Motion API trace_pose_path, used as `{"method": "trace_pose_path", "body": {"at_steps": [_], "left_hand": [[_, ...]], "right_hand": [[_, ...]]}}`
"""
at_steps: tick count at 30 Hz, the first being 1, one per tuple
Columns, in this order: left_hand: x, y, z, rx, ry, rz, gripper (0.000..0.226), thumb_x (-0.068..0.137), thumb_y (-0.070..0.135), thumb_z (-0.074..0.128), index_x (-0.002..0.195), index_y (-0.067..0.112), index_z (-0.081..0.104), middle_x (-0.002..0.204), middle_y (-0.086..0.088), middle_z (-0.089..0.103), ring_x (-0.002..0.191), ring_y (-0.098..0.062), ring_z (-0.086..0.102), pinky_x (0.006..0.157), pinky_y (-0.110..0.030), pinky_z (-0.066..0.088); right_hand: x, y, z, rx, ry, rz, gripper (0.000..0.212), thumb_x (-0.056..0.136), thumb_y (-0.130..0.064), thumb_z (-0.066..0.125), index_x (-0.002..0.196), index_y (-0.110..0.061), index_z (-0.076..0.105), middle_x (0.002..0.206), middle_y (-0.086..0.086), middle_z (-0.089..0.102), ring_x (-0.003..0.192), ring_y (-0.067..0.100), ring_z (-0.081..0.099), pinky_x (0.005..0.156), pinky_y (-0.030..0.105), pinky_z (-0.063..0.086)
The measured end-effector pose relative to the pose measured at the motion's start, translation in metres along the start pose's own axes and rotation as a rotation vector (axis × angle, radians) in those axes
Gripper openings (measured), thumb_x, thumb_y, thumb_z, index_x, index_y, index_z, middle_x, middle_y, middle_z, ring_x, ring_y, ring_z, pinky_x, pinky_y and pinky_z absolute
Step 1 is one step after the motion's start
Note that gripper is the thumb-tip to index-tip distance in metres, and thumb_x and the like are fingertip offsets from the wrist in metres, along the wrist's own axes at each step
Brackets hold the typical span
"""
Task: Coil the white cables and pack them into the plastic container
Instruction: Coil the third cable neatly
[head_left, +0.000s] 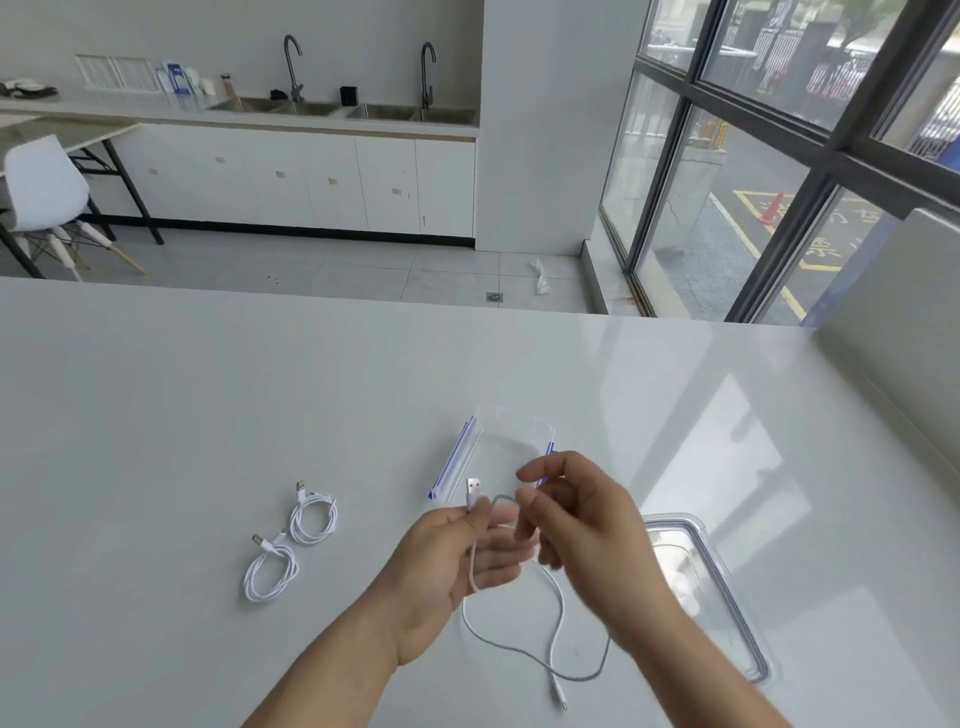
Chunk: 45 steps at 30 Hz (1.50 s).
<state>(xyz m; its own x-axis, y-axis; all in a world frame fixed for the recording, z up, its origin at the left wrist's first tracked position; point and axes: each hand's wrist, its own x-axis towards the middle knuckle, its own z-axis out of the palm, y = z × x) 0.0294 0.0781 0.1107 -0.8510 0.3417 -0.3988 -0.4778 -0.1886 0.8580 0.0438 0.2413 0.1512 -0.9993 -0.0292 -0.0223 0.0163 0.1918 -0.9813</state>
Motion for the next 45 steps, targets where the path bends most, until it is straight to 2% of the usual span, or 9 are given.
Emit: {"method": "trace_pose_path", "body": {"at_steps": [3, 7, 14, 17, 21, 26, 33, 38, 45], "left_hand": [[0.001, 0.003, 0.005, -0.229, -0.105, -0.007, 0.049, 0.105, 0.039, 0.039, 0.119, 0.004, 0.069, 0.097, -0.012, 0.076, 0.081, -0.024, 0.07, 0.066, -0.039, 0.054], [0.005, 0.008, 0.003, -0.428, -0.156, -0.028, 0.051, 0.105, 0.038, 0.036, 0.14, 0.006, 0.053, 0.139, -0.01, 0.064, 0.132, -0.02, 0.058, 0.109, -0.038, 0.041], [0.002, 0.012, 0.004, -0.479, -0.314, 0.089, 0.052, 0.103, 0.034, 0.039, 0.138, -0.002, 0.055, 0.142, -0.023, 0.057, 0.134, -0.035, 0.055, 0.112, -0.045, 0.045], [-0.001, 0.017, 0.003, -0.497, -0.345, 0.112, 0.051, 0.104, 0.034, 0.037, 0.13, -0.002, 0.062, 0.133, -0.028, 0.063, 0.117, -0.036, 0.067, 0.097, -0.041, 0.056], [-0.005, 0.024, -0.001, -0.448, -0.303, 0.091, 0.049, 0.097, 0.037, 0.045, 0.115, 0.002, 0.073, 0.092, -0.017, 0.076, 0.055, -0.02, 0.067, 0.057, -0.029, 0.055], [-0.013, 0.026, -0.002, -0.039, -0.359, 0.005, 0.042, 0.101, 0.033, 0.047, 0.105, -0.003, 0.069, 0.053, -0.005, 0.055, 0.034, -0.013, 0.038, 0.042, -0.026, 0.03], [-0.01, 0.008, 0.007, 0.638, -0.235, -0.142, 0.035, 0.106, 0.033, 0.044, 0.107, 0.008, 0.067, 0.065, -0.004, 0.07, 0.043, -0.016, 0.052, 0.057, -0.026, 0.043], [-0.009, 0.01, 0.004, 0.18, -0.119, -0.015, 0.036, 0.106, 0.028, 0.046, 0.113, -0.001, 0.066, 0.096, -0.02, 0.077, 0.081, -0.033, 0.074, 0.068, -0.033, 0.054], [-0.009, 0.005, 0.006, -0.494, -0.235, -0.003, 0.041, 0.082, 0.006, 0.05, 0.119, -0.008, 0.06, 0.112, -0.023, 0.066, 0.096, -0.033, 0.066, 0.079, -0.037, 0.056]], "right_hand": [[-0.021, 0.009, 0.024, -0.002, -0.025, -0.017, 0.018, 0.09, -0.016, 0.069, 0.088, -0.032, 0.06, 0.072, 0.002, 0.077, 0.049, 0.016, 0.064, 0.054, 0.031, 0.053], [-0.036, 0.027, 0.038, 0.005, 0.026, -0.002, 0.012, 0.087, -0.016, 0.074, 0.082, -0.027, 0.072, 0.07, 0.003, 0.077, 0.048, 0.016, 0.065, 0.059, 0.032, 0.054], [-0.039, 0.052, 0.025, -0.225, 0.095, -0.122, 0.008, 0.08, -0.039, 0.082, 0.077, -0.039, 0.075, 0.057, -0.005, 0.068, 0.052, 0.011, 0.062, 0.057, 0.031, 0.053], [-0.028, 0.062, 0.01, -0.192, -0.047, 0.069, 0.052, 0.069, -0.069, 0.072, 0.069, -0.017, 0.07, 0.054, -0.003, 0.068, 0.046, 0.007, 0.054, 0.054, 0.024, 0.045], [-0.009, 0.083, -0.018, -0.181, -0.37, 0.205, 0.033, 0.086, -0.047, 0.073, 0.077, -0.016, 0.072, 0.058, -0.004, 0.064, 0.056, 0.013, 0.058, 0.064, 0.024, 0.048], [0.017, 0.083, -0.05, -0.253, -0.475, 0.329, 0.024, 0.082, -0.031, 0.083, 0.077, -0.01, 0.071, 0.061, 0.002, 0.062, 0.06, 0.018, 0.059, 0.067, 0.031, 0.048], [0.042, 0.003, -0.039, -0.079, -0.318, 0.139, 0.008, 0.089, -0.012, 0.065, 0.09, -0.015, 0.073, 0.074, 0.008, 0.077, 0.055, 0.017, 0.055, 0.052, 0.026, 0.048], [0.008, -0.005, -0.012, -0.531, -0.1, -0.088, 0.008, 0.086, -0.029, 0.069, 0.079, -0.028, 0.067, 0.065, -0.008, 0.07, 0.053, 0.008, 0.06, 0.053, 0.024, 0.049], [-0.018, 0.021, 0.015, -0.479, 0.069, -0.134, 0.012, 0.093, -0.027, 0.065, 0.084, -0.034, 0.062, 0.074, -0.027, 0.071, 0.065, 0.004, 0.066, 0.057, 0.019, 0.047]]}}
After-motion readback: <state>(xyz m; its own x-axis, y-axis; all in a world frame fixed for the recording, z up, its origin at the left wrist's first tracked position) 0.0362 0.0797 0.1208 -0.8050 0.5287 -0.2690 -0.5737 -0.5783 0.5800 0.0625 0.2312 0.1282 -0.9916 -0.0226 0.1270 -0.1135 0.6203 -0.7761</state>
